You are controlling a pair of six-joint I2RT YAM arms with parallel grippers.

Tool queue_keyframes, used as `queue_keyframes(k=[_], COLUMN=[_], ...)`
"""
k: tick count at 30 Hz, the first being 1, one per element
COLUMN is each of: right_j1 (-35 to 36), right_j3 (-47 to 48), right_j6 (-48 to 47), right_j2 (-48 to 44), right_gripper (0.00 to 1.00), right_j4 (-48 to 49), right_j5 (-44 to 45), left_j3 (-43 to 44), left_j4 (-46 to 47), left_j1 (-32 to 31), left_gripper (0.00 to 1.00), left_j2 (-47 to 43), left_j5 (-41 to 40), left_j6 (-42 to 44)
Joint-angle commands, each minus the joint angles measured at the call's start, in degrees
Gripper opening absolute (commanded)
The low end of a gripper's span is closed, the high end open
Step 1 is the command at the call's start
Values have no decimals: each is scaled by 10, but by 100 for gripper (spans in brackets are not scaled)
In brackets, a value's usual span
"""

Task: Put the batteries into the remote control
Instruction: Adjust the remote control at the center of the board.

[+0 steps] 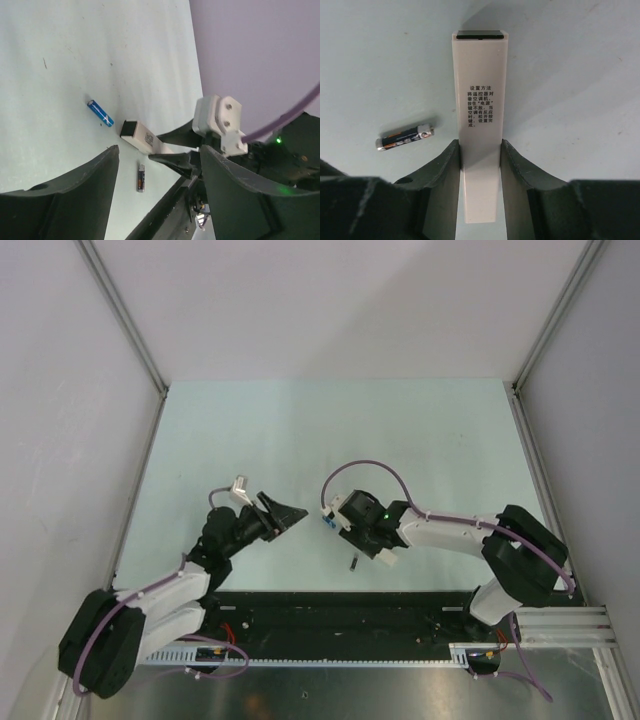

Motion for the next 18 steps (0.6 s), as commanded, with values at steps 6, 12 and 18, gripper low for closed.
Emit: queue_keyframes(k=[6, 12, 18], right_j1=[4, 4, 2], right_j3=[-8, -8, -6], right_j6=[-23, -8, -1], right_j2=[-31, -46, -44], right_gripper=[4, 30, 37], right_j4=[39, 36, 30], right_j5=[-51, -13, -1], left_j3=[57, 58, 57], left_j4=[3, -2, -6], left_j1=[3, 3, 3], left_gripper=[69, 70, 70], left_j2=[53, 55, 54], left_j5=[20, 17, 19], left_j6=[16, 18, 23])
